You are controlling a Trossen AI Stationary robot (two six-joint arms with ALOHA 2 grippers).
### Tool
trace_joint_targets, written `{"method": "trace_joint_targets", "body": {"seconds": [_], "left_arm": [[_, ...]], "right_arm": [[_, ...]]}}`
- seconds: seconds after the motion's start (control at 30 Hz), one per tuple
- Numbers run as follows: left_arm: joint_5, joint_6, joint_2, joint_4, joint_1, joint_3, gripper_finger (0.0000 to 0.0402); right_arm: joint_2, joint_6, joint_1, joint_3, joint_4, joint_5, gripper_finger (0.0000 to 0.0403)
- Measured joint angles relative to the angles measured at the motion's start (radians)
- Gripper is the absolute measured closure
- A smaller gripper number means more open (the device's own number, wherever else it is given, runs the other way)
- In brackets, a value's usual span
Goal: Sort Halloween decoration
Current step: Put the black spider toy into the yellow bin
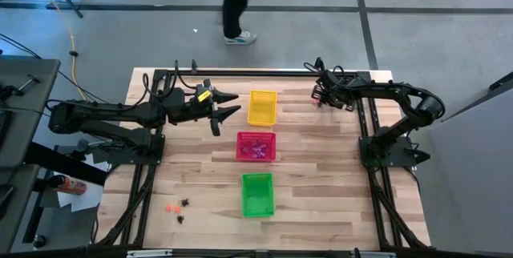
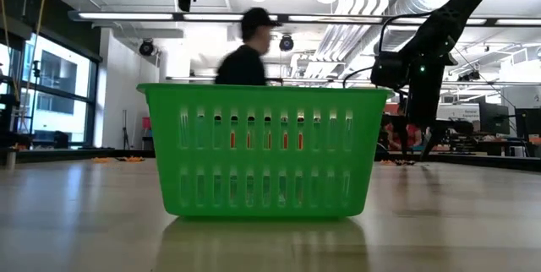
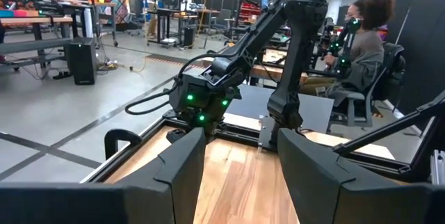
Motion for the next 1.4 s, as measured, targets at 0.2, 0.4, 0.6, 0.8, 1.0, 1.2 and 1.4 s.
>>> {"method": "trace_joint_targets", "body": {"seconds": [0.2,0.4,0.6,0.8,1.0,1.2,1.4], "left_arm": [[0.000,-0.019,0.000,0.000,0.000,0.000,0.0229],[0.000,-0.025,0.000,0.000,0.000,0.000,0.0229],[0.000,-0.026,0.000,0.000,0.000,0.000,0.0229],[0.000,-0.026,0.000,-0.001,0.000,0.000,0.0229],[0.000,-0.025,0.000,-0.009,0.000,0.000,0.0229],[0.002,-0.024,-0.004,-0.005,0.000,0.000,0.0229],[0.005,0.035,-0.073,0.035,0.000,0.000,0.0229]], "right_arm": [[0.016,-0.011,0.000,0.000,0.003,-0.012,0.0260],[0.065,-0.005,0.005,0.005,0.008,-0.021,0.0269],[0.063,0.008,0.005,0.004,0.012,-0.022,0.0270],[0.056,0.008,0.005,0.002,0.007,-0.021,0.0296],[0.018,0.008,0.005,0.000,0.007,-0.022,0.0360],[-0.023,-0.014,0.005,-0.002,-0.002,-0.017,0.0398],[-0.116,-0.057,0.005,-0.002,-0.002,-0.004,0.0398]]}}
